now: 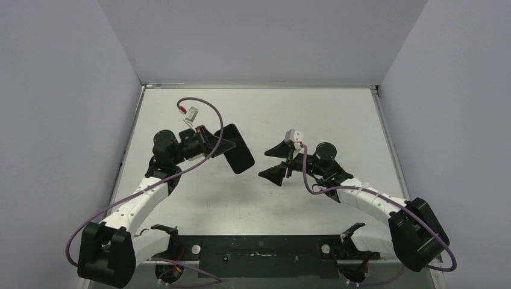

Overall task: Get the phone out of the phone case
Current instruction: Remove the phone case from the phone.

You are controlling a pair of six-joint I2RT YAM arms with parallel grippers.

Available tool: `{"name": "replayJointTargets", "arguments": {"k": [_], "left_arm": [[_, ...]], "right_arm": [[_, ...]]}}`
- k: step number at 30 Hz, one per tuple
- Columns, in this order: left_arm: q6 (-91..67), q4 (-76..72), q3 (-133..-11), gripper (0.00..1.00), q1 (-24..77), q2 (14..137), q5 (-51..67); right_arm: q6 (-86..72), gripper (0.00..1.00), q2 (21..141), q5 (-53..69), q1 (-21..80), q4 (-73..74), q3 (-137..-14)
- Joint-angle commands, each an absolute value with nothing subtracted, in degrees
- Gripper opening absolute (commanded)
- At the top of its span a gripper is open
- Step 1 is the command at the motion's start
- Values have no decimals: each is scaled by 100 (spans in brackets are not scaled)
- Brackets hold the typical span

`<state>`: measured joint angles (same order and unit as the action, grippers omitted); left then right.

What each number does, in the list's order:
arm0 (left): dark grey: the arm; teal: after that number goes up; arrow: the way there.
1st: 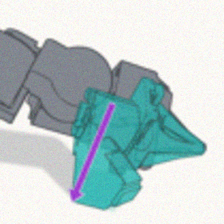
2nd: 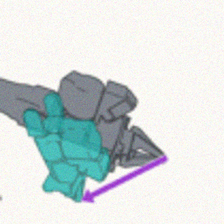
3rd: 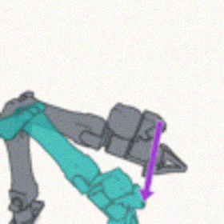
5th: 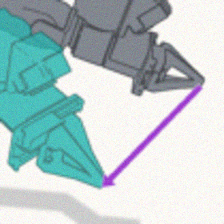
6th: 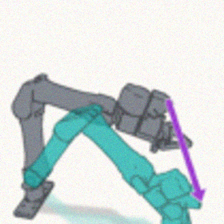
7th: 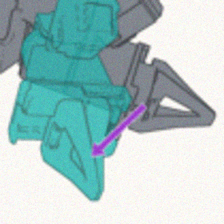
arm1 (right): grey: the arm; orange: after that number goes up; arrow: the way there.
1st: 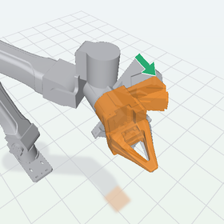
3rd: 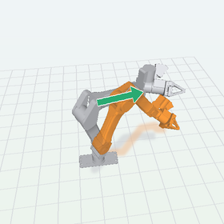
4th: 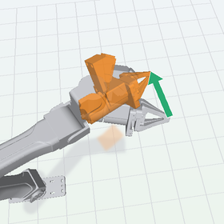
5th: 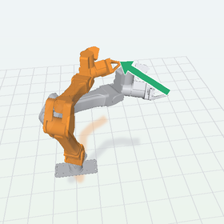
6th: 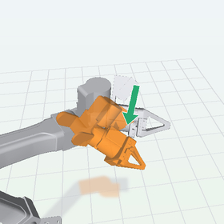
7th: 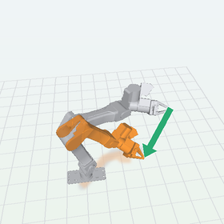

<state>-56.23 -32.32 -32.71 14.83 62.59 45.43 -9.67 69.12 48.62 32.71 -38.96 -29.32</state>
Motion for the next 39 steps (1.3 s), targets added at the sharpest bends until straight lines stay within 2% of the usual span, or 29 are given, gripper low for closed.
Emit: {"name": "replayJointTargets", "arguments": {"k": [1,5,11,15,24,31,39], "left_arm": [[-4032,-2180,-4136,0,1450,6085,5115],[-3377,-1585,-4489,0,1474,6192,5315],[-2907,-1457,-4519,0,1492,6050,5586],[-2566,-1236,-4561,0,1532,5868,5611],[-2619,-1365,-4440,0,1556,5797,5809],[-2726,-1465,-4360,0,1564,5773,5913],[-2725,-1467,-4333,0,1564,5776,5950]], "right_arm": [[-227,81,6967,5380,3372,-3366,-3421],[36,80,7054,5443,3590,-3291,-3594],[953,81,7314,5525,3961,-2309,-4140],[1039,80,7432,5558,4005,-2196,-4341],[1412,69,7750,5902,4130,-1711,-4694],[1682,53,7993,6202,4140,-1297,-4979],[1785,43,8184,6345,4140,-1090,-5241]]}}
